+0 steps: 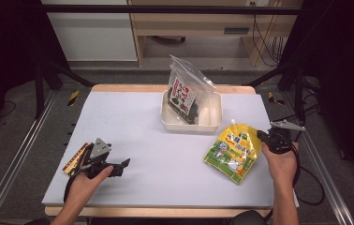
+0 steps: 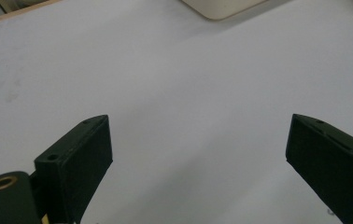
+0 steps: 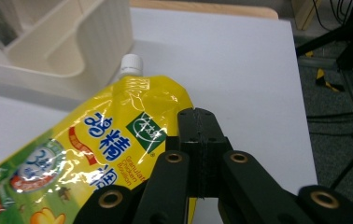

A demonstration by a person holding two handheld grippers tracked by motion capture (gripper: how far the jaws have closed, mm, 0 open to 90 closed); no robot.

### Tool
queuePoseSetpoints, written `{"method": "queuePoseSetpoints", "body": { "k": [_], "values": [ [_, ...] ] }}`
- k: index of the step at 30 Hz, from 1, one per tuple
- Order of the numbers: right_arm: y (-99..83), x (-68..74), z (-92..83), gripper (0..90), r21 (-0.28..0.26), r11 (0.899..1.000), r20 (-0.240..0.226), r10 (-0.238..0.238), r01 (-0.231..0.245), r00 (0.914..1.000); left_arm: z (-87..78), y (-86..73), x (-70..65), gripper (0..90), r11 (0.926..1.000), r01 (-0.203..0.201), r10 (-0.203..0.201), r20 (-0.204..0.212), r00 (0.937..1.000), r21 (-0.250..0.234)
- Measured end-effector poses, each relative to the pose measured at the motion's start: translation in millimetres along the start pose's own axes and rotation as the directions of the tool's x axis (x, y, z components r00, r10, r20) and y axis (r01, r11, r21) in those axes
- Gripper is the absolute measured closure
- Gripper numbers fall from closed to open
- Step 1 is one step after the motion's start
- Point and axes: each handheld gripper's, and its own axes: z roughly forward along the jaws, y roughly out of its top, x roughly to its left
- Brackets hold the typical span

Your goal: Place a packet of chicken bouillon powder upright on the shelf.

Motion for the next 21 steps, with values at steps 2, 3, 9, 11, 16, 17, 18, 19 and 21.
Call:
{"method": "queuePoseSetpoints", "body": {
  "k": [2,3,9,11,16,17,18,19,21],
  "values": [
    [7.3,6.6,-9.9,90.0,-0.021,1.0,-0.012,-0.017,0.017,0.9998,-0.9,-0.3,1.2,6.9,1.0,0.005,-0.005,-0.005,1.0,-0.003],
    [9.7,8.3,-13.5,90.0,-0.027,0.999,-0.017,-0.023,0.023,0.9996,-1.1,-0.6,1.8,6.9,1.0,0.007,-0.007,-0.007,1.0,-0.003],
    [28.2,29.1,-40.7,90.0,-0.094,0.991,-0.058,-0.101,0.095,0.9932,-1.1,-1.0,1.6,6.9,1.0,0.004,-0.004,-0.006,1.0,0.001],
    [30.4,32.6,-43.0,90.0,-0.102,0.989,-0.066,-0.113,0.106,0.9913,-1.2,-0.9,1.3,6.9,1.0,0.002,-0.002,-0.007,1.0,0.002],
    [42.6,50.4,-52.4,90.0,-0.131,0.974,-0.088,-0.196,0.183,0.9768,-1.0,-0.8,1.0,6.9,1.0,-0.004,0.004,-0.005,1.0,0.006],
    [47.3,58.0,-56.2,90.0,-0.141,0.968,-0.103,-0.223,0.208,0.9693,-0.9,-0.8,0.8,6.9,1.0,-0.003,0.004,-0.003,1.0,0.006],
    [47.3,58.0,-56.2,90.0,-0.141,0.968,-0.103,-0.223,0.208,0.9693,-0.9,-0.8,0.7,6.9,1.0,-0.005,0.005,-0.002,1.0,0.007],
    [49.3,62.3,-58.3,90.0,-0.145,0.965,-0.105,-0.236,0.22,0.9659,-0.9,-0.7,0.4,6.9,1.0,-0.006,0.006,-0.001,1.0,0.008],
    [53.4,70.3,-62.4,90.0,-0.154,0.957,-0.118,-0.264,0.245,0.9574,-0.9,-0.5,-0.3,7.0,1.0,-0.006,0.006,0.002,1.0,0.006]
  ]
}}
